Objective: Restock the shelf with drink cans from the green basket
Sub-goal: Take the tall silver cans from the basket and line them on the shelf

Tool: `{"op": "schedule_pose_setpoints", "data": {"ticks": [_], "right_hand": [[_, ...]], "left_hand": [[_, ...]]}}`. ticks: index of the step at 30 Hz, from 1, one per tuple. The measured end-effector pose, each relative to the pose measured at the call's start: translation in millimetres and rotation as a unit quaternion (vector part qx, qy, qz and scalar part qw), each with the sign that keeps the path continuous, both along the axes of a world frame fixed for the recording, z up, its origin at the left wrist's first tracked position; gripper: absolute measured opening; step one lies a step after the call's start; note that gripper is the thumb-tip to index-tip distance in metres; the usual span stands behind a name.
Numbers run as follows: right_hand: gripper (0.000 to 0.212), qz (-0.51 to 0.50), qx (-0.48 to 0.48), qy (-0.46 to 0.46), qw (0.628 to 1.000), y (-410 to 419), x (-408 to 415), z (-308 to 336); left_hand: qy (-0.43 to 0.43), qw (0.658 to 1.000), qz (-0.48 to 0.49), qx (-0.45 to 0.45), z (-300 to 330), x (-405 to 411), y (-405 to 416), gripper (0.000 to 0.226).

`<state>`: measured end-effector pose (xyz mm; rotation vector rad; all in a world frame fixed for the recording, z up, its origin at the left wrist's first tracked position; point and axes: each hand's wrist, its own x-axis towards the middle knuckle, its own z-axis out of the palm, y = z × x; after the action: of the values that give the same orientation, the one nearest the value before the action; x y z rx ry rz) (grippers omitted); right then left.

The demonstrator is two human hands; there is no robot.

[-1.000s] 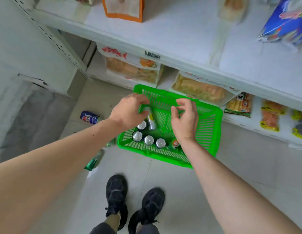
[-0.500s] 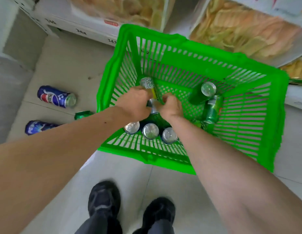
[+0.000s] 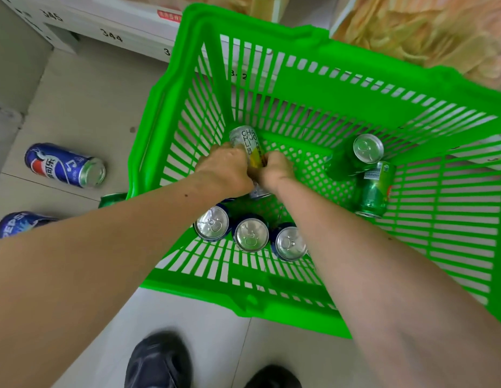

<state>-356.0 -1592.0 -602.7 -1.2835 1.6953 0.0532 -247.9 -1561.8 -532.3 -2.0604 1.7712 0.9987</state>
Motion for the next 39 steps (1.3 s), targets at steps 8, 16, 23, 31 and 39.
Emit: {"op": "schedule_pose_setpoints", "data": {"ticks": [8,16,23,31,39], "right_hand": [[0.041,-0.028,0.014,-0.024,0.999,14,-22,26],[0.035,-0.084,-0.02,-0.06,0.994,42,-53,150],[0.038,-0.199,-0.074,-0.125,0.969,61,-55,298],[0.038,-0.251,-0.167,-0.218,0.928,73,-54,501],[0.035,-0.225,-0.249,-0.234,0.912,70,-62,670]], "left_hand": [[0.025,0.999,0.006,-0.024,26,-1,10,0.064],[0.044,0.999,-0.001,-0.018,132,-10,30,0.06],[0.089,0.996,0.018,-0.017,273,-12,39,0.057],[0.113,0.992,0.014,-0.056,456,-8,35,0.058],[0.14,0.981,-0.003,-0.136,620,-13,24,0.052]]}}
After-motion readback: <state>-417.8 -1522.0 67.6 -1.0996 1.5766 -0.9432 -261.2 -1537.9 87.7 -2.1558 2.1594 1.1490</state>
